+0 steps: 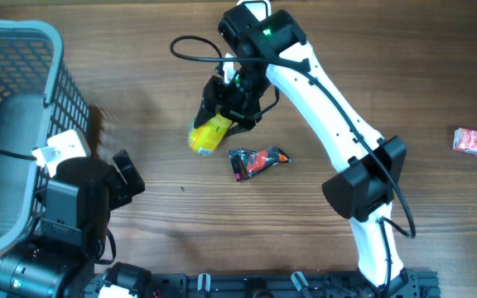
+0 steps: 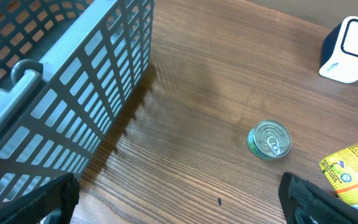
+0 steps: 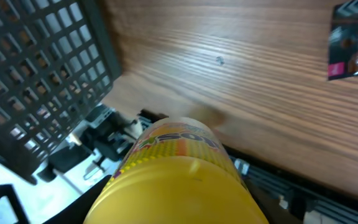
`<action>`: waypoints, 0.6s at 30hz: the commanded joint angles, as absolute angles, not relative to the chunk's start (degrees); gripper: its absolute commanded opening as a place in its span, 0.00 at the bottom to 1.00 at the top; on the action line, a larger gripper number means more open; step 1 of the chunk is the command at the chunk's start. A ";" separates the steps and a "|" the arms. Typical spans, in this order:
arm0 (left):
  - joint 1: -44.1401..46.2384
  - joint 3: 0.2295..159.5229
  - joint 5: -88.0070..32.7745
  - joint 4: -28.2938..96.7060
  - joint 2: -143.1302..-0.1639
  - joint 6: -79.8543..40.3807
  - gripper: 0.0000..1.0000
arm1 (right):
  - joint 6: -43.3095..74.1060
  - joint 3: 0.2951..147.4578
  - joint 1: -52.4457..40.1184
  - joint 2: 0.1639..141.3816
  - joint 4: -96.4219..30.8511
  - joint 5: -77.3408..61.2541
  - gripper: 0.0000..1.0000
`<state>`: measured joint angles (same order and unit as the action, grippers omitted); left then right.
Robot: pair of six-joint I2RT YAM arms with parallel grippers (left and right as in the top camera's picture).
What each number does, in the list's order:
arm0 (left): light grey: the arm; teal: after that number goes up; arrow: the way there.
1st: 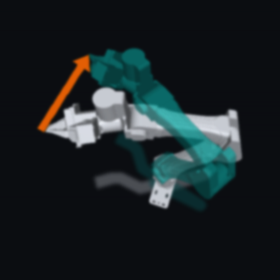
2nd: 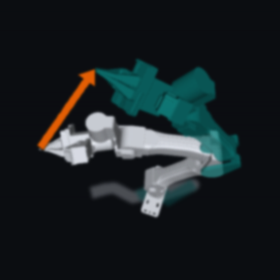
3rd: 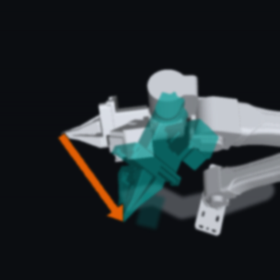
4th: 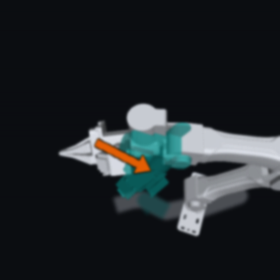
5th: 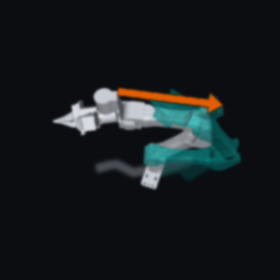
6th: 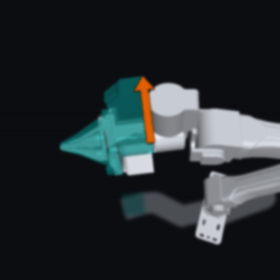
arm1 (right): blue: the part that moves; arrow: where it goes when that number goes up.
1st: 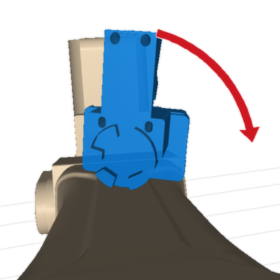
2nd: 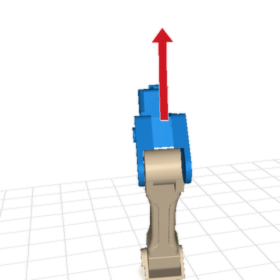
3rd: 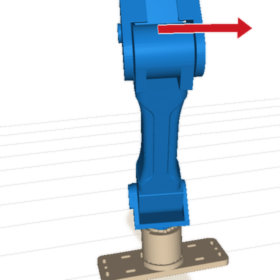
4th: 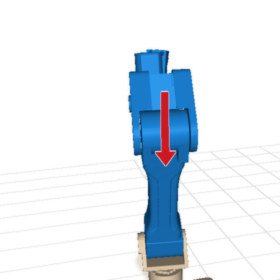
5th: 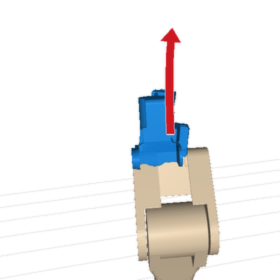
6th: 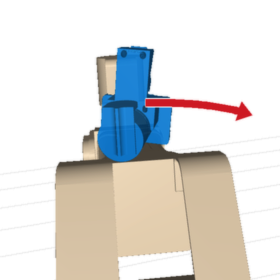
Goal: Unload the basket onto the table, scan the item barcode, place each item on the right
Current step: 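Lift the bottle and raise it toward the scanner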
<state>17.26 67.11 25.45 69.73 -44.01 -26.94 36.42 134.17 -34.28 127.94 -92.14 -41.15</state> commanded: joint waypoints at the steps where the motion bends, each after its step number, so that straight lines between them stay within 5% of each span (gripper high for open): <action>1: 17.37 67.46 25.12 69.76 -43.97 -27.70 1.00 | 37.56 135.41 -33.71 125.56 -92.16 -45.10 0.40; 10: 17.37 67.46 25.12 70.00 -43.97 -27.70 1.00 | 35.79 135.41 -32.86 125.56 -92.16 -42.98 0.41; 18: 17.37 67.46 25.15 69.76 -43.99 -27.73 1.00 | 24.84 135.41 -28.42 125.58 -79.77 -10.85 0.41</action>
